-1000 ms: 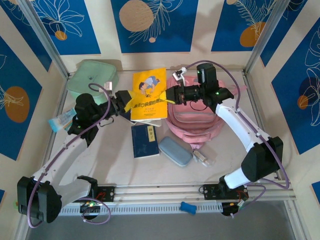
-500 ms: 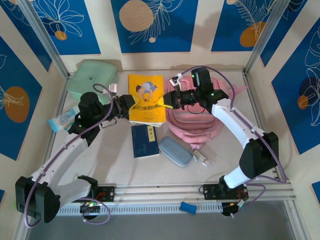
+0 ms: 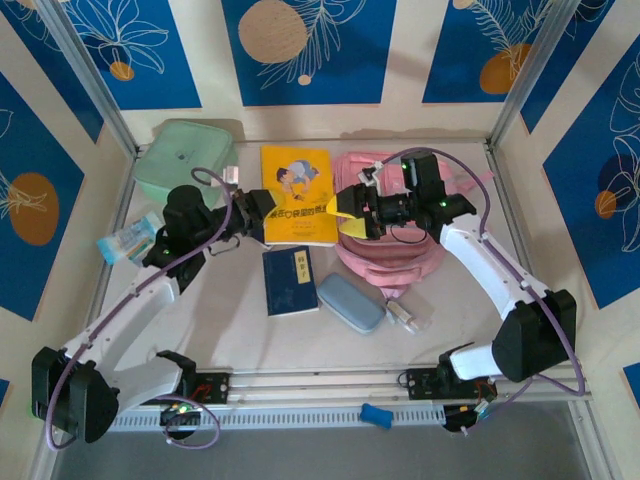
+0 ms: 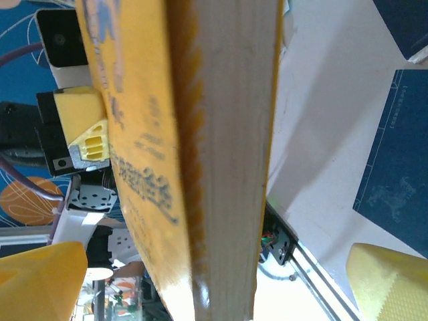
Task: Pack the student bag
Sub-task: Pick up the book from the middle-left of the table.
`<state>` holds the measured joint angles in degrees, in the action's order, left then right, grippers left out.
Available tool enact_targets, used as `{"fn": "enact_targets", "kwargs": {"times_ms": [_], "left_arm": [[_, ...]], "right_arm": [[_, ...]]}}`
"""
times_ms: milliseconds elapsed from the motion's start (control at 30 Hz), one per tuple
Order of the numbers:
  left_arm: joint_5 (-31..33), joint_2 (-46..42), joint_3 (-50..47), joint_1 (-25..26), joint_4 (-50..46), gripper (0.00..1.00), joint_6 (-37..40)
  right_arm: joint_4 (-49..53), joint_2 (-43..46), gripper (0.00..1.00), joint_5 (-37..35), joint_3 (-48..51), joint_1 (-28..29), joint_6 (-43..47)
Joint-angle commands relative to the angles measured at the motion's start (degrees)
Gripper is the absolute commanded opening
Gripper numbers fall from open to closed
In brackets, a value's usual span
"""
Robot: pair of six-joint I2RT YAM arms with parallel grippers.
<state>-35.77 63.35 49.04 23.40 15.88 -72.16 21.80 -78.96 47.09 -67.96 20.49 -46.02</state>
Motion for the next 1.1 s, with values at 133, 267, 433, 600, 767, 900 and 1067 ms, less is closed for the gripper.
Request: {"fn": "enact_targets", "kwargs": {"times_ms": [133, 267, 433, 600, 767, 900, 1067], "left_arm": [[3.9, 4.2, 2.5, 4.7, 13.8, 0.0, -2.4], [4.1, 5.8, 3.4, 4.9, 9.8, 0.0, 0.3], [6.8, 5.5, 4.9, 5.7, 0.2, 0.0, 7.0], [7.6, 5.7, 6.2, 5.9, -5.0, 0.0, 11.0], [8.0, 6.1, 4.7, 6.4, -4.0, 0.0, 10.6], [7.9, 6.5, 5.0, 7.1, -4.4, 0.0, 11.1], [8.6, 7.2, 5.0, 7.9, -4.0, 0.22, 11.6]], "right_arm": [[-23.8, 2.5, 0.99, 7.4, 6.3, 1.3, -19.4], [-28.6, 3.7, 0.97, 7.4, 5.5, 1.7, -22.9], [-9.7, 3.9, 0.75, 0.5, -0.4, 1.9, -11.7], [-5.2, 2.3, 0.47, -0.8, -0.9, 1.2, -8.9], [-3.8, 2.3, 0.17, -0.8, -0.2, 0.1, -6.9], [-2.1, 2.2, 0.0, -1.6, -0.3, -0.5, -5.0], [2.0, 2.7, 0.0, -2.8, -1.4, -1.5, -1.8]]}}
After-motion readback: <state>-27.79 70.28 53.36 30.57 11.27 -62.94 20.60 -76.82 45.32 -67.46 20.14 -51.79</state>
